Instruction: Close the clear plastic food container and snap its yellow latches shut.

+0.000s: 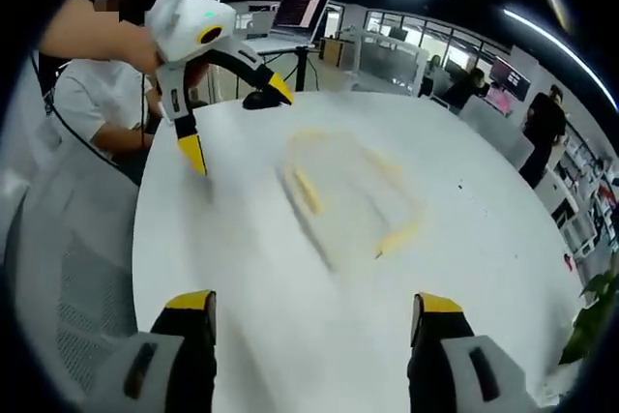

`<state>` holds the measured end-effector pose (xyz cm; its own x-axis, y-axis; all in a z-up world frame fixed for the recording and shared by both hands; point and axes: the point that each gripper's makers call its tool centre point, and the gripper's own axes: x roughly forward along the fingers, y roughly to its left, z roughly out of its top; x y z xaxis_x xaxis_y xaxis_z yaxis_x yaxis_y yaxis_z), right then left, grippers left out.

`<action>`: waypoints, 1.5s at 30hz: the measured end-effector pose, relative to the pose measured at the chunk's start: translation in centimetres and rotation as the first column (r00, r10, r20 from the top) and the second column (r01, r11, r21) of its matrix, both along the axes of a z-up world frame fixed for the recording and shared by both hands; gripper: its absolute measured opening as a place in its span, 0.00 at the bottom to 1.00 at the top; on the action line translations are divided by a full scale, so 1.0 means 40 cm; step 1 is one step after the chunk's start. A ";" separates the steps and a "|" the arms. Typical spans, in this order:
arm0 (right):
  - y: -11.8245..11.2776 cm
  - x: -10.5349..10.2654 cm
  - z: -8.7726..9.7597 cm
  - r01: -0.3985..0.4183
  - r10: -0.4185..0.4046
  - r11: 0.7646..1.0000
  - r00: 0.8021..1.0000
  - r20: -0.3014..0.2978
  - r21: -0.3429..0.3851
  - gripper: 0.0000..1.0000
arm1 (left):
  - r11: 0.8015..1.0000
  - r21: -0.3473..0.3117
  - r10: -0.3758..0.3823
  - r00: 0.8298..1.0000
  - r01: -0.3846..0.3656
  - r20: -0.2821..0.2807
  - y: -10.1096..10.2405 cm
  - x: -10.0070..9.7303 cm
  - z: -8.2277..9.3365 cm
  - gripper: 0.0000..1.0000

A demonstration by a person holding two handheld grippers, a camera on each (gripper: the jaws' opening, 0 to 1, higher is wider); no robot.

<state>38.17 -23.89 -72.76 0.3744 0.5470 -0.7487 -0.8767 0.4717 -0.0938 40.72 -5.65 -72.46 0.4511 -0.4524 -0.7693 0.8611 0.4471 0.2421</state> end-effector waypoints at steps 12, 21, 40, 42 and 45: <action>-0.043 -0.041 0.020 0.105 -0.105 0.992 0.994 0.000 0.064 0.88 | 0.979 -0.148 0.142 0.990 -0.143 -0.018 0.016 -0.088 -0.002 0.93; -0.060 -0.099 0.016 0.152 -0.153 0.982 0.988 -0.002 0.109 0.95 | 0.964 -0.184 0.187 0.982 -0.189 -0.030 0.052 -0.151 0.000 0.96; -0.103 -0.200 -0.006 0.259 -0.261 0.952 0.965 -0.011 0.161 0.99 | 0.943 -0.213 0.253 0.967 -0.255 -0.036 0.064 -0.270 -0.028 0.97; -0.106 -0.208 -0.010 0.267 -0.268 0.950 0.963 -0.016 0.165 0.99 | 0.939 -0.222 0.261 0.965 -0.262 -0.034 0.063 -0.271 -0.026 0.97; -0.110 -0.217 -0.009 0.275 -0.278 0.946 0.961 -0.009 0.171 0.99 | 0.934 -0.233 0.271 0.962 -0.271 -0.032 0.060 -0.276 -0.022 0.97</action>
